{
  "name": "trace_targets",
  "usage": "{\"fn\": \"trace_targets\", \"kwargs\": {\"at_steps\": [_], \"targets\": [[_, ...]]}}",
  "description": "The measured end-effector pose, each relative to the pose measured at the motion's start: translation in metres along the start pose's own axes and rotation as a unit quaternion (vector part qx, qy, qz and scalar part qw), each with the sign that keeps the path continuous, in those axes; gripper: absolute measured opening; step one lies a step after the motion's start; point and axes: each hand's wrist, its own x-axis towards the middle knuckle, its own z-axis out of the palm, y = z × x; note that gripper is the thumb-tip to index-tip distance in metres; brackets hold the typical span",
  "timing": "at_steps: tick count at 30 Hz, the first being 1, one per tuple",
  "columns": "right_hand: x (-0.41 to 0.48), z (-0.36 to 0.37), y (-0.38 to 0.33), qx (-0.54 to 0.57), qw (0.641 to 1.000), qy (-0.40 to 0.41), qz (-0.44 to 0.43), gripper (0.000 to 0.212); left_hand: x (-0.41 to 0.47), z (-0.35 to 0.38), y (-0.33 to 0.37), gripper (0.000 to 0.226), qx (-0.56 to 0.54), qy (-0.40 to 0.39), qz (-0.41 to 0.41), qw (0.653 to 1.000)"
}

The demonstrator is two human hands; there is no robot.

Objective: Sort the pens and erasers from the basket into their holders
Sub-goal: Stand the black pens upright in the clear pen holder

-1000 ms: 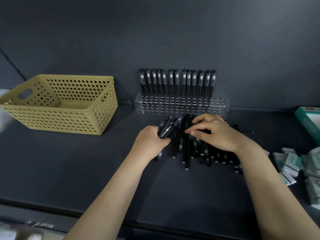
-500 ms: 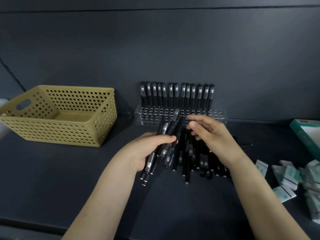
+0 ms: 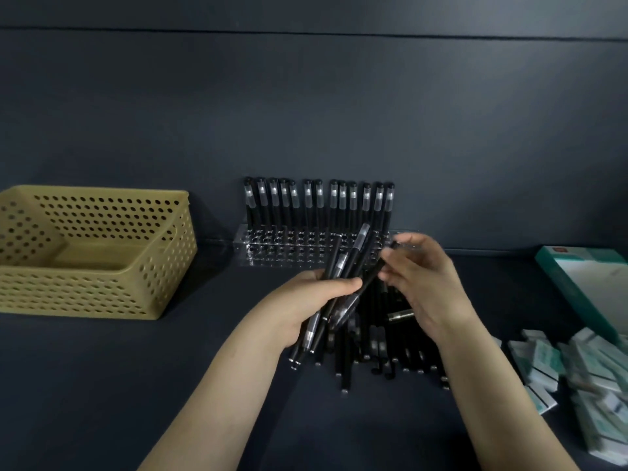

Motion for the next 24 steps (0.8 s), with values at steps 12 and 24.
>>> {"fn": "trace_targets", "kwargs": {"at_steps": [12, 24], "targets": [[0.012, -0.041, -0.016, -0.17, 0.983, -0.068, -0.02, 0.012, 0.024, -0.013, -0.009, 0.017, -0.097, 0.067, 0.055, 0.992], [-0.003, -0.011, -0.015, -0.283, 0.933, -0.221, -0.018, 0.023, 0.029, -0.015, -0.014, 0.025, -0.141, 0.092, 0.122, 0.978]]}}
